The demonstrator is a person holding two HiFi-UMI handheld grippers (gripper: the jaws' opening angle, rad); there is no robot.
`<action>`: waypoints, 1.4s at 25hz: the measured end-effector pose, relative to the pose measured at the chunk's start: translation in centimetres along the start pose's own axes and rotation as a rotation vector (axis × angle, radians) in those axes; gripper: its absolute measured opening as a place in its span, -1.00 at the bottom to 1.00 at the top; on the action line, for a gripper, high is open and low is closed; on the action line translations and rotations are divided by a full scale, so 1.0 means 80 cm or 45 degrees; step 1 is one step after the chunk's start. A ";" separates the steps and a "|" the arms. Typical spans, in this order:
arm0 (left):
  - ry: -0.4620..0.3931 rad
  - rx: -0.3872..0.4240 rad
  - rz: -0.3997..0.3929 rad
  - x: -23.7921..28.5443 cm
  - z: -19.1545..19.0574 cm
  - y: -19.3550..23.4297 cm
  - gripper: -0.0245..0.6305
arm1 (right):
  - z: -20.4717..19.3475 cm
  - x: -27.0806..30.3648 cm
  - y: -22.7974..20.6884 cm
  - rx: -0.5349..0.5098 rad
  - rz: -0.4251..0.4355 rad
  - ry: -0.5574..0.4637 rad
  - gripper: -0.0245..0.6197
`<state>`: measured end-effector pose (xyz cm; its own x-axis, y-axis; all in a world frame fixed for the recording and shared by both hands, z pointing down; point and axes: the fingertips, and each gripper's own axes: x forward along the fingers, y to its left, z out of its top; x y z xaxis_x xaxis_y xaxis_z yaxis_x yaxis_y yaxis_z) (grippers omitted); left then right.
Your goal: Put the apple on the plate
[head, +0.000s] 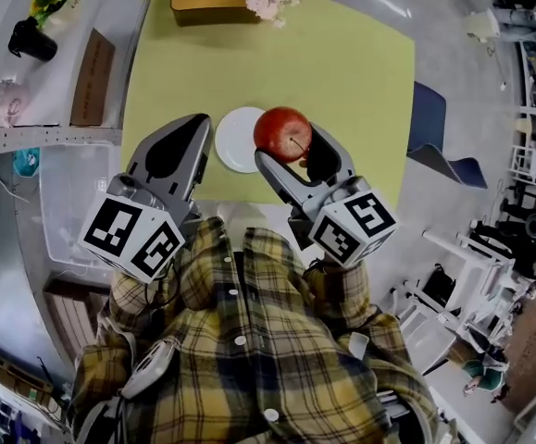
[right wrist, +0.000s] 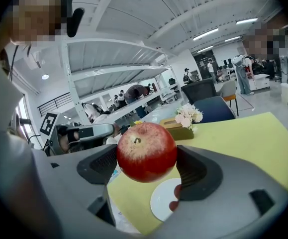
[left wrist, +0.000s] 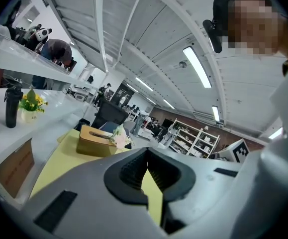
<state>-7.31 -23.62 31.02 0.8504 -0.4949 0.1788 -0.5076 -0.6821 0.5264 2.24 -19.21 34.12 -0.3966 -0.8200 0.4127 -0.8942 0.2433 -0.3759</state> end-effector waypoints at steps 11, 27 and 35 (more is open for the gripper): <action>0.061 -0.034 0.010 0.009 -0.034 0.019 -0.90 | -0.035 0.025 -0.010 0.011 0.006 0.082 0.22; 0.165 -0.103 0.044 0.008 -0.099 0.048 -0.90 | -0.123 0.074 -0.037 0.069 -0.026 0.240 0.22; 0.191 -0.123 0.065 0.006 -0.114 0.057 -0.90 | -0.160 0.093 -0.054 0.078 -0.051 0.308 0.22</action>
<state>-8.00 -22.07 41.08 0.8387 -0.4366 0.3255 -0.5411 -0.5996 0.5897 0.47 -19.72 49.40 -0.4062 -0.6787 0.6118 -0.8986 0.1753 -0.4022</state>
